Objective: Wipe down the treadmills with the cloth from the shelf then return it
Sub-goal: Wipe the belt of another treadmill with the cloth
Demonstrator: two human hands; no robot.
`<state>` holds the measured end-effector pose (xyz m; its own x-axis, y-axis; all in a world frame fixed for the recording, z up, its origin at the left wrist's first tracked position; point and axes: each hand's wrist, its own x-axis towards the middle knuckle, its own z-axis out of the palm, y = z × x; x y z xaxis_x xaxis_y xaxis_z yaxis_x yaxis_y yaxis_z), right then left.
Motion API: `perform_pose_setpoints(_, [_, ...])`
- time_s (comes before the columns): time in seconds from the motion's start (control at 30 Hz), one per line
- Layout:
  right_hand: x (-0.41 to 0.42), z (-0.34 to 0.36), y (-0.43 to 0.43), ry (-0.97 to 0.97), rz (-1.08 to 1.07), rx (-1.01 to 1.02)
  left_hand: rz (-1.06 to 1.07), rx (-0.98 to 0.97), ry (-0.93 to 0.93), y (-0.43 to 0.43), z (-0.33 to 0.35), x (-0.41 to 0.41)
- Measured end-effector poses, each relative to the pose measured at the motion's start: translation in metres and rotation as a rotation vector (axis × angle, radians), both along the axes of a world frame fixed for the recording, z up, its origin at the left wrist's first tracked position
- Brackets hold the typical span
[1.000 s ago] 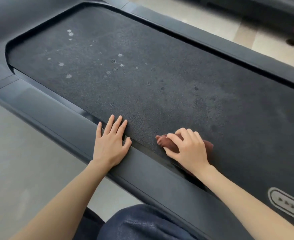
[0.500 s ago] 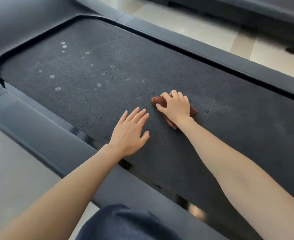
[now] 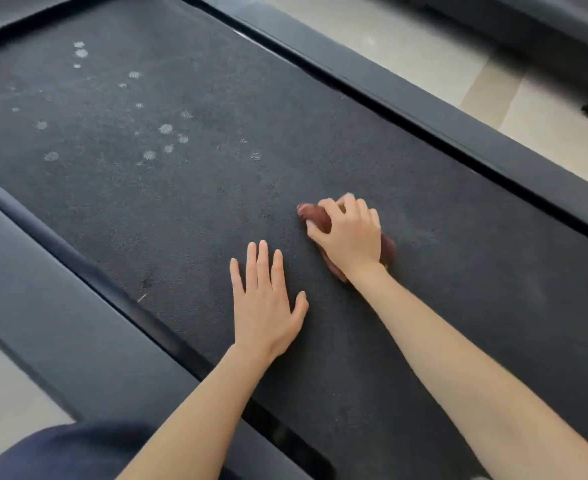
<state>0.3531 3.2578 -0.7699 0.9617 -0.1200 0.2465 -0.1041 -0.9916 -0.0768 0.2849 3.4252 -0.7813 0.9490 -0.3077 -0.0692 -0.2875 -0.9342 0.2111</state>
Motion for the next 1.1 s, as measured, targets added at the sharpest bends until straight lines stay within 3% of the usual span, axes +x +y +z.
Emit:
perform_pose_setpoints(0.13, [0.041,0.005,-0.015,0.055,-0.023,-0.001,-0.004,0.035,-0.017,-0.007,-0.001,0.000])
perform_pose_setpoints(0.43, [-0.182,-0.004,-0.058,0.029,0.012,0.045,-0.018,0.041,-0.028,-0.005,-0.007,0.000])
perform_pose_setpoints(0.6, [-0.071,-0.003,-0.063,-0.014,-0.044,0.028,-0.025,0.042,-0.027,-0.005,-0.007,0.001])
perform_pose_setpoints(0.77, [0.034,0.006,-0.073,0.097,-0.119,-0.001,-0.017,0.041,-0.012,-0.003,-0.003,0.000])
perform_pose_setpoints(0.83, [0.018,0.007,-0.070,0.098,-0.133,0.008,-0.015,0.036,-0.011,-0.003,-0.003,0.000])
perform_pose_setpoints(1.0, [-0.122,-0.005,-0.082,0.038,-0.034,0.028,-0.017,0.024,-0.015,-0.003,-0.007,0.001])
perform_pose_setpoints(1.1, [-0.121,-0.006,-0.105,-0.011,-0.218,0.013,-0.012,0.014,-0.018,-0.003,-0.009,0.002])
